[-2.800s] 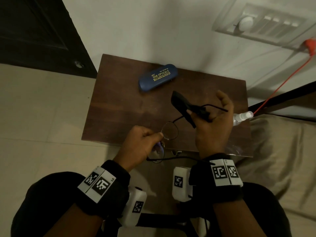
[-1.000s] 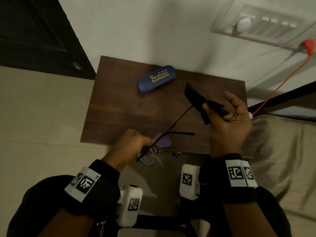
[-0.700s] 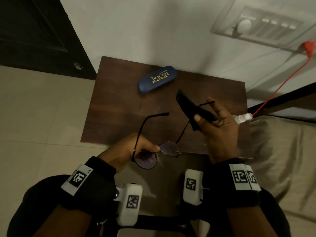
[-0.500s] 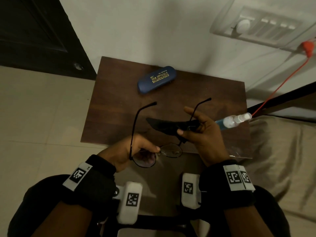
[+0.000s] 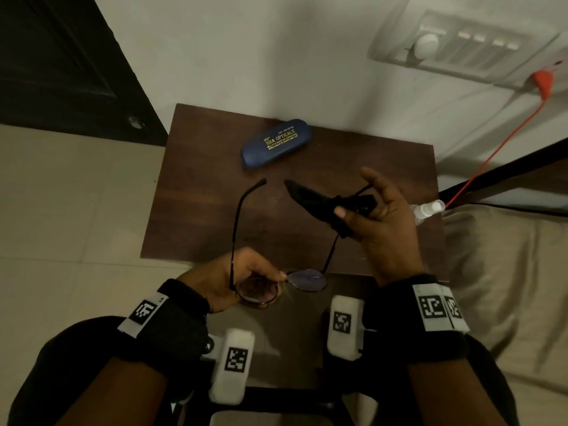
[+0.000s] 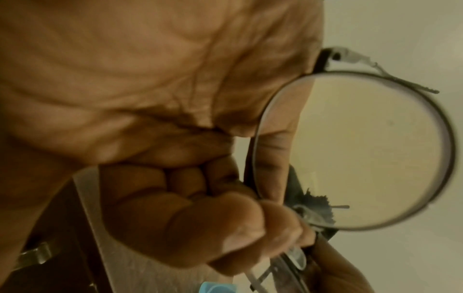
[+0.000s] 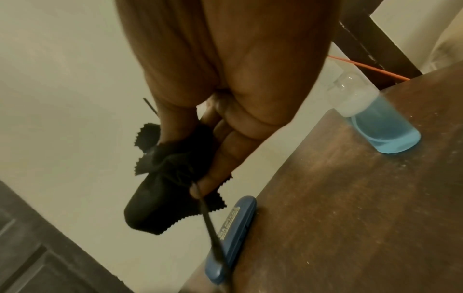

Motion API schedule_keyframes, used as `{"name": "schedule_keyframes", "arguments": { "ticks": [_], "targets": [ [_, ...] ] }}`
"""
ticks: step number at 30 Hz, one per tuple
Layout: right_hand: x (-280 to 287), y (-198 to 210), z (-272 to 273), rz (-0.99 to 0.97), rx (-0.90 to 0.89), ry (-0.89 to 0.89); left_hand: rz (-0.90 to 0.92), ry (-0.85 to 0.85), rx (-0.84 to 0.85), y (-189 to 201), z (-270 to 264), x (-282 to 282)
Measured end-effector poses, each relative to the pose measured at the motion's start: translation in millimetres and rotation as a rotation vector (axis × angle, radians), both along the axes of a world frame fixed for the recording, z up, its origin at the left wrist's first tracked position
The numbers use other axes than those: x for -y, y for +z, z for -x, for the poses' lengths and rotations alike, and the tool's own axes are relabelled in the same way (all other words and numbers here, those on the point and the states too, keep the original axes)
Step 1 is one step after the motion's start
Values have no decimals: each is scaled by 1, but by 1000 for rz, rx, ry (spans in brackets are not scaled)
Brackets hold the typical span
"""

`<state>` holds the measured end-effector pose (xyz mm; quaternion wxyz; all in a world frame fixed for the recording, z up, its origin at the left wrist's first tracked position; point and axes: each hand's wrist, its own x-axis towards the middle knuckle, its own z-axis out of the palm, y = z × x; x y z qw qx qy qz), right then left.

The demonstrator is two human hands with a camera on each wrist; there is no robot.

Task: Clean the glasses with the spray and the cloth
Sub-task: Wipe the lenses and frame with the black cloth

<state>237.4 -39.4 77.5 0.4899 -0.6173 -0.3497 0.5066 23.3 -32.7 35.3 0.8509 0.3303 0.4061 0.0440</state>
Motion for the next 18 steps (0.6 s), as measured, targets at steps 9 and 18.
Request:
{"name": "schedule_keyframes", "arguments": {
  "ticks": [9, 18],
  "targets": [
    [18, -17, 5, 80, -23, 68, 19, -5, -6, 1, 1, -3],
    [2, 4, -6, -81, 113, -68, 50, -80, -198, -4, 2, 1]
  ]
}}
